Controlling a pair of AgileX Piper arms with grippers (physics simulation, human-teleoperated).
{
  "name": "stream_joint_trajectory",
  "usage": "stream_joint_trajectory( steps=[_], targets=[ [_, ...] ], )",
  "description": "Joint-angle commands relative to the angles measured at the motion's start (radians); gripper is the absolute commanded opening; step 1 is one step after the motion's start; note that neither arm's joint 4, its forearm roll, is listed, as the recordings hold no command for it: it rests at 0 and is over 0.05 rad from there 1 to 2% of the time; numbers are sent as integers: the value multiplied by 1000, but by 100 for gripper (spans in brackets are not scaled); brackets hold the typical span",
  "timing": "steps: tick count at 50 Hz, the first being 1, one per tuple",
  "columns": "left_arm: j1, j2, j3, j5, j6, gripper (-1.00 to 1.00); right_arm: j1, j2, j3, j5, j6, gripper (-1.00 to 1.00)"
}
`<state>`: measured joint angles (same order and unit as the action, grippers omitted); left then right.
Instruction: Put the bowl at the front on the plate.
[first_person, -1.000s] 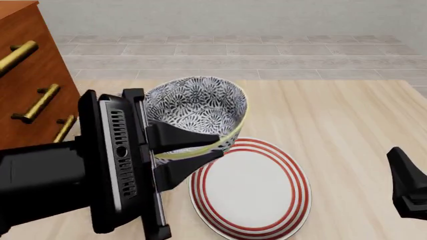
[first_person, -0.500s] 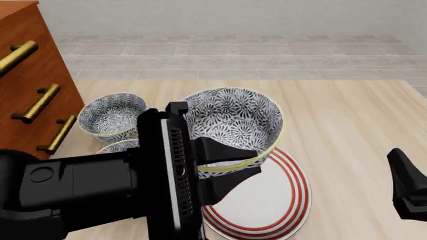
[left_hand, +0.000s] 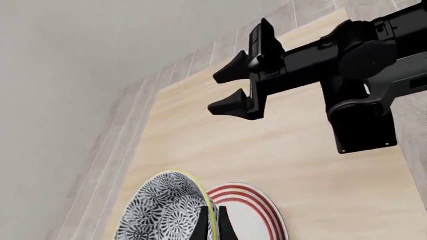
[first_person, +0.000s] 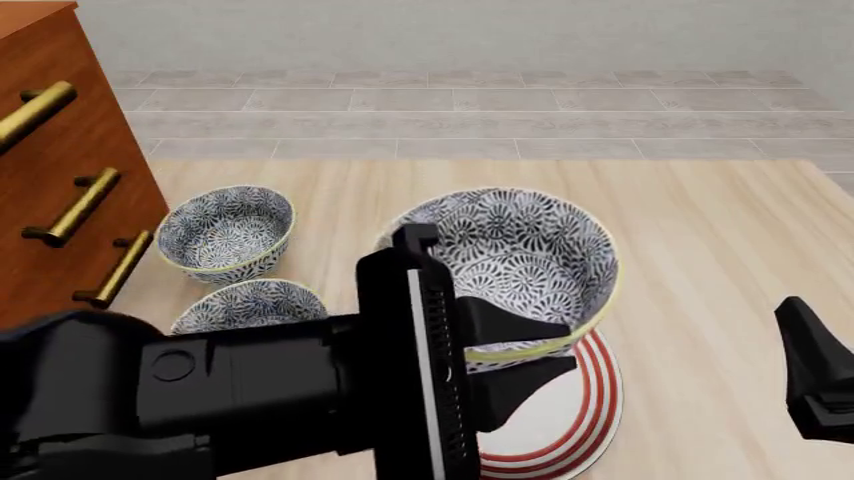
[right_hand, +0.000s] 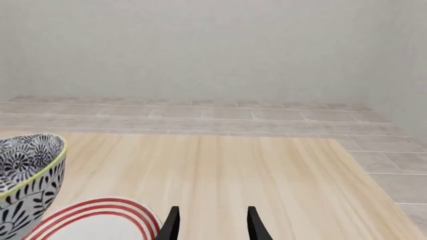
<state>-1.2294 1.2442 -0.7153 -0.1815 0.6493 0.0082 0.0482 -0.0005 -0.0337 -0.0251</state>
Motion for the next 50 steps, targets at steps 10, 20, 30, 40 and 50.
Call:
stream_joint_trajectory(
  steps=[10, 20, 30, 40, 50],
  targets=[
    [-13, 88, -27, -57, 24, -100, -3, -7, 0, 2, 3, 100],
    [-6, 139, -33, -80, 19, -100, -6, 0, 0, -7, 5, 100],
    [1, 165, -43, -85, 8, -100, -5, -2, 0, -5, 1, 100],
    [24, 206, -50, -97, -6, -100, -4, 8, 0, -15, -2, 100],
    [39, 241, -60, -100, -23, -100, -1, 24, -1, -30, -2, 100]
  ],
)
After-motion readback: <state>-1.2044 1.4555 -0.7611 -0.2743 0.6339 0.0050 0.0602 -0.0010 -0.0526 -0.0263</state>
